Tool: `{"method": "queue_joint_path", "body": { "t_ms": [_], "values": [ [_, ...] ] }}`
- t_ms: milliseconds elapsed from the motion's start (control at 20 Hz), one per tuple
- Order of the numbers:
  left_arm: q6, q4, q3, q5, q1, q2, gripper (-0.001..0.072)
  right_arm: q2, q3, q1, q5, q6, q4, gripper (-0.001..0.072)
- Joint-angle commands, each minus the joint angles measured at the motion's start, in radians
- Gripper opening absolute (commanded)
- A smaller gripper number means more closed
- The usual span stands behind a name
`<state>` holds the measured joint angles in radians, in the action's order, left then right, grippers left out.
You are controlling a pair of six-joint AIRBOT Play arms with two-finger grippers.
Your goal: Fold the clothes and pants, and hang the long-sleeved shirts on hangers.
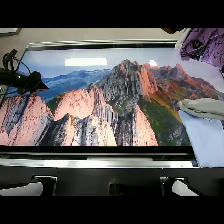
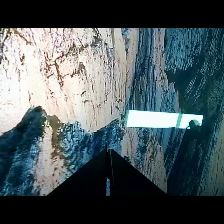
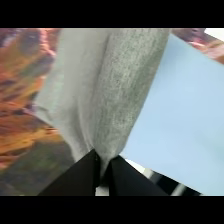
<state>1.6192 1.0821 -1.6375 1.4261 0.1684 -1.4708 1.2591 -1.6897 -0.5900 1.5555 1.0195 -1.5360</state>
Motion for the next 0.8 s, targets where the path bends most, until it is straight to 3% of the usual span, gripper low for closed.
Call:
{"method": "queue_joint_path", "body": {
  "t_ms": [0,750],
  "values": [
    [0.0,0.0,0.0,0.004,0.0,0.0,0.0025,-0.009,0.065,-0.001,0.052,0.036,0.125,0.0035],
    [0.0,0.0,0.0,0.015,0.0,0.0,0.0025,-0.102,0.597,-0.001,-0.044,0.037,0.384,0.0036]
  ]
}}
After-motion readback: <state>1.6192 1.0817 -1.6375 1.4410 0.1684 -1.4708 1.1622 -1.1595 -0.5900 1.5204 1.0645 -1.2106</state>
